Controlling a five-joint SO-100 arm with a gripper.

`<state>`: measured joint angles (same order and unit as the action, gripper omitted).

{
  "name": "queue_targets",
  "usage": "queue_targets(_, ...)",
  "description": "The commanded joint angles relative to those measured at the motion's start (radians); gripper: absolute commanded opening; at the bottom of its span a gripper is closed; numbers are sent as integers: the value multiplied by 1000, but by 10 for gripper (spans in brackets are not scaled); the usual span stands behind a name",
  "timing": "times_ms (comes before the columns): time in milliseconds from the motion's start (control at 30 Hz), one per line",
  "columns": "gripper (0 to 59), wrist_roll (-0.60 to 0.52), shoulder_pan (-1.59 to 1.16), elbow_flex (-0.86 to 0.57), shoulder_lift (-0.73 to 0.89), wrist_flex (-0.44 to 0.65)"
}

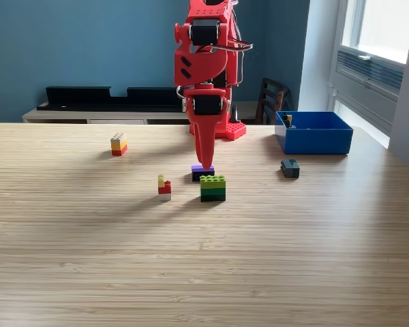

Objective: Grasp a lego block and put it in the bin.

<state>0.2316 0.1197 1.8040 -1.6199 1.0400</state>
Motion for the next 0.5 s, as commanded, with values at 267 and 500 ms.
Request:
queue_targets(267, 232, -38, -3, -192, 112, -6)
queue_targets(500, 222, -57, -6, -253, 258, -8)
